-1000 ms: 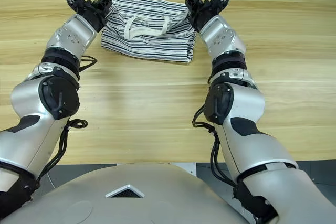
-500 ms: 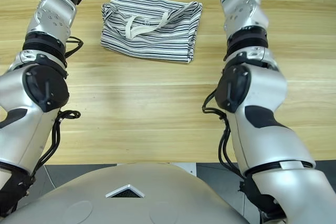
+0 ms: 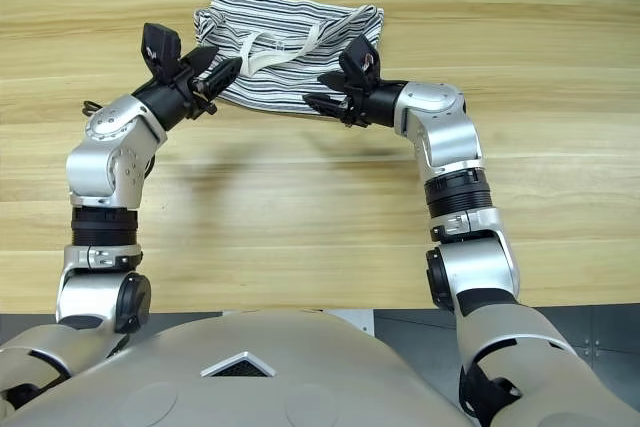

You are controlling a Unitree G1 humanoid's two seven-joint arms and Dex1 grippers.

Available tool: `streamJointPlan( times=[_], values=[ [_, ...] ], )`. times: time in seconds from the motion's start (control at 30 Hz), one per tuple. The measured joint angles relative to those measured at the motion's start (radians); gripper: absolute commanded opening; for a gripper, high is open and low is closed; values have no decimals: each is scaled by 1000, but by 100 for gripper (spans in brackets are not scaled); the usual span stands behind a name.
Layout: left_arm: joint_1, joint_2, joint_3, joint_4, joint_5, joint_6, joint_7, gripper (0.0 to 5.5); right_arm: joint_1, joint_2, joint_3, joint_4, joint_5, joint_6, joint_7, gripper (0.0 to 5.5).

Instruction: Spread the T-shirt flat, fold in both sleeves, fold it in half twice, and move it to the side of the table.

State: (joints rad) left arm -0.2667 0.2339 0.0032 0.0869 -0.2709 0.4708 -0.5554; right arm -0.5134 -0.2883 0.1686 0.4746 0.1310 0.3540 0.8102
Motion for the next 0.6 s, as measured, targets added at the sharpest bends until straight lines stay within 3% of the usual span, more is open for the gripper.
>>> streamJointPlan(
  times=[0.23,0.43,0.6],
  values=[
    [35,55,-96,22,165,-97,60,255,-61,62,-19,114,-40,-5,-151,231],
    [28,54,-140,105,256,-189,108,255,-95,93,-44,130,-20,10,-176,231],
    [29,49,-145,79,254,-197,102,255,-126,144,-8,289,-129,-10,-358,231]
  ],
)
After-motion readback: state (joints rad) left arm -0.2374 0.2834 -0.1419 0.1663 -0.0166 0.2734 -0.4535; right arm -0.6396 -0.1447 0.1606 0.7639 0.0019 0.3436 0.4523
